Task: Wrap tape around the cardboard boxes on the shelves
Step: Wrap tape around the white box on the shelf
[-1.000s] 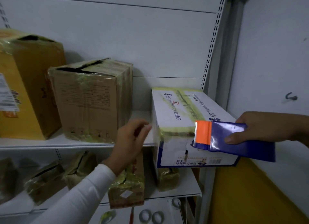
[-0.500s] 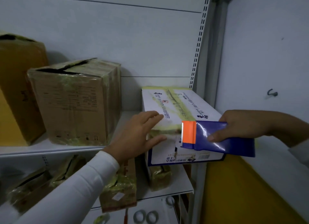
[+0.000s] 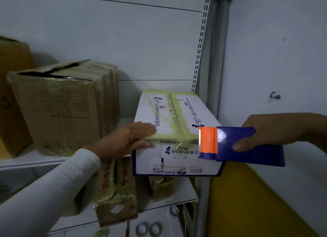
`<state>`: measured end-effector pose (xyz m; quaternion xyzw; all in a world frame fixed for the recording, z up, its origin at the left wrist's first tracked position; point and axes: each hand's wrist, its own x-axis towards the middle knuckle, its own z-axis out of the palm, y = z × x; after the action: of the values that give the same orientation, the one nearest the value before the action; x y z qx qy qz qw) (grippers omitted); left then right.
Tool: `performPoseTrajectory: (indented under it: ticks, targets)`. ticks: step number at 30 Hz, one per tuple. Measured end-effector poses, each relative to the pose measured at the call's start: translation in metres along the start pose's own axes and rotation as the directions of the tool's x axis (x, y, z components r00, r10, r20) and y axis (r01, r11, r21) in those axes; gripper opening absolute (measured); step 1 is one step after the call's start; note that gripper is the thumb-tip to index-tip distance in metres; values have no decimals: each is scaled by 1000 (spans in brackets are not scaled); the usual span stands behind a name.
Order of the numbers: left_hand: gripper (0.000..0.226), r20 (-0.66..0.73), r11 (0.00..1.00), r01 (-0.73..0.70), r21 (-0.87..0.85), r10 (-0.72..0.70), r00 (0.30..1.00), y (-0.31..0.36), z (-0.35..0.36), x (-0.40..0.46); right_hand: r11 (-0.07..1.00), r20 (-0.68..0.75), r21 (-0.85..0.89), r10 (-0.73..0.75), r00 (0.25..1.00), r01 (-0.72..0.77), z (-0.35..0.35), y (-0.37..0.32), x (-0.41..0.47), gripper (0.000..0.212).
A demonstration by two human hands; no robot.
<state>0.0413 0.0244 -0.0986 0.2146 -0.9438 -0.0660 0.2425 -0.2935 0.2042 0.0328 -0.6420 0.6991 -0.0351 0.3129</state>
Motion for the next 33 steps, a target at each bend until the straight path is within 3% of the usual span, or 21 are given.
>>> performPoseTrajectory:
  ticks: [11, 17, 20, 23, 26, 30, 33]
  targets:
    - [52, 5, 1000, -10, 23, 10, 1000, -17, -8, -16, 994, -58, 34, 103, 993, -101, -2, 38, -13, 56]
    - [66, 75, 996, 55, 67, -60, 995, -4, -21, -12, 992, -110, 77, 103, 989, -95, 10, 40, -5, 38]
    - [82, 99, 963, 43, 266, -71, 993, 22, -33, 1, 989, -93, 116, 99, 991, -88, 10, 42, -6, 37]
    - [95, 78, 870, 30, 493, -78, 994, 56, -31, 24, 989, -82, 135, 77, 994, -65, 11, 46, -3, 37]
    - [93, 54, 860, -45, 508, 20, 998, 88, -4, 50, 988, -64, 148, 57, 996, -47, 12, 47, 0, 37]
    - [81, 158, 860, -128, 493, 57, 986, 96, 33, 76, 989, -81, 146, 51, 995, -38, 10, 53, 1, 45]
    - [75, 107, 858, -223, 463, 196, 975, 85, 31, 72, 991, -50, 129, 25, 998, -18, 11, 59, 1, 47]
